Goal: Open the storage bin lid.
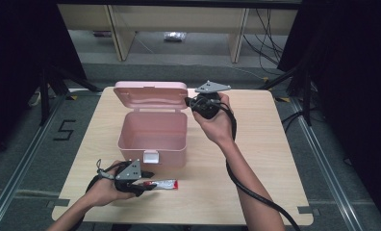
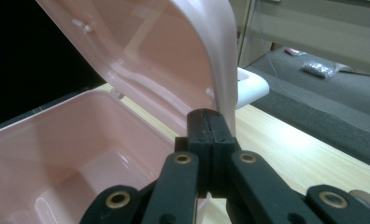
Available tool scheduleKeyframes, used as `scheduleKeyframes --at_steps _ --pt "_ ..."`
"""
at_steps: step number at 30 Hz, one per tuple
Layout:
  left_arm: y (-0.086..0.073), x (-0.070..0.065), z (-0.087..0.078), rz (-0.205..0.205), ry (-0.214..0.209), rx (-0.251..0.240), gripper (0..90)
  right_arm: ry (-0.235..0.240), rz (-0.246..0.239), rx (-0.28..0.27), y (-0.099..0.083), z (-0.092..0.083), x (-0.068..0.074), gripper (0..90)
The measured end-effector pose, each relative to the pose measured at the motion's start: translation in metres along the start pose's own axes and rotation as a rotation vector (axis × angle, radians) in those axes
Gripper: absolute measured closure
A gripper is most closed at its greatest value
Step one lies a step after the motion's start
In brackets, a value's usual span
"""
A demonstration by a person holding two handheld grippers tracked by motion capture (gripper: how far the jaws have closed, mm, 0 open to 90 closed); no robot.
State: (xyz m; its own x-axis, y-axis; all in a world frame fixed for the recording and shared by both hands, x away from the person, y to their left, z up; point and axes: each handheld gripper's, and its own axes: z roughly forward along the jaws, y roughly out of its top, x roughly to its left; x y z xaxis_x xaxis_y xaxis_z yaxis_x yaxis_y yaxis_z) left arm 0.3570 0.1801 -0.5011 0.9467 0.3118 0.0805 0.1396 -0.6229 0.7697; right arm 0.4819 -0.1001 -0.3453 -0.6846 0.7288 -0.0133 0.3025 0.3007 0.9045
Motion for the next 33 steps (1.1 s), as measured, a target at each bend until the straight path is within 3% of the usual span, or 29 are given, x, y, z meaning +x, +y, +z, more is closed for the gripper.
scheduleKeyframes --at_steps 3,4,11,18,19,20,21,23,24,25,26,27,31,32,33 --pt "-0.001 0.001 0.001 -0.003 -0.009 -0.001 56.3 -0.001 0.009 0.011 0.000 0.001 0.000 90.0" --pt "-0.001 0.000 0.001 -0.027 -0.015 0.008 56.3 0.001 0.010 0.004 0.000 0.003 0.000 90.0" --pt "-0.001 0.001 0.001 -0.001 -0.010 0.006 56.0 0.005 0.011 0.004 0.000 0.007 -0.001 90.0" --pt "-0.003 -0.001 0.000 -0.008 -0.007 0.001 55.3 -0.002 0.011 0.006 0.000 0.013 -0.005 90.0" --pt "-0.003 -0.002 0.001 -0.030 -0.011 -0.006 55.2 0.002 0.007 0.011 0.000 0.014 -0.005 90.0" --pt "-0.002 -0.001 -0.001 -0.002 -0.009 0.000 55.2 -0.006 0.006 0.021 0.001 0.014 -0.006 90.0" --pt "-0.002 -0.002 -0.001 -0.023 -0.007 -0.006 55.1 -0.003 0.011 0.018 0.000 0.015 -0.006 90.0" --pt "-0.002 -0.002 -0.001 -0.011 0.001 -0.009 54.9 -0.001 0.016 0.016 0.000 0.017 -0.007 90.0" --pt "-0.002 -0.003 -0.001 -0.028 -0.004 -0.021 54.9 -0.007 0.021 0.023 0.000 0.018 -0.007 90.0" --pt "-0.002 -0.002 -0.002 -0.007 -0.001 -0.010 54.8 -0.009 0.027 0.029 0.000 0.019 -0.007 90.0" --pt "-0.002 -0.003 -0.002 -0.021 -0.003 -0.012 54.7 -0.019 0.011 0.021 -0.001 0.020 -0.008 90.0" --pt "-0.002 -0.003 -0.002 -0.008 -0.005 -0.014 54.6 -0.011 0.009 0.027 -0.001 0.021 -0.009 90.0" --pt "-0.003 -0.004 -0.003 -0.017 -0.008 -0.020 54.2 -0.001 0.027 0.026 -0.003 0.026 -0.010 90.0" --pt "-0.003 -0.005 -0.003 -0.035 -0.006 -0.017 54.2 -0.001 0.034 0.025 -0.003 0.027 -0.010 90.0" --pt "-0.002 -0.004 -0.004 -0.014 -0.006 -0.023 54.2 -0.006 0.028 0.024 -0.003 0.028 -0.011 90.0"
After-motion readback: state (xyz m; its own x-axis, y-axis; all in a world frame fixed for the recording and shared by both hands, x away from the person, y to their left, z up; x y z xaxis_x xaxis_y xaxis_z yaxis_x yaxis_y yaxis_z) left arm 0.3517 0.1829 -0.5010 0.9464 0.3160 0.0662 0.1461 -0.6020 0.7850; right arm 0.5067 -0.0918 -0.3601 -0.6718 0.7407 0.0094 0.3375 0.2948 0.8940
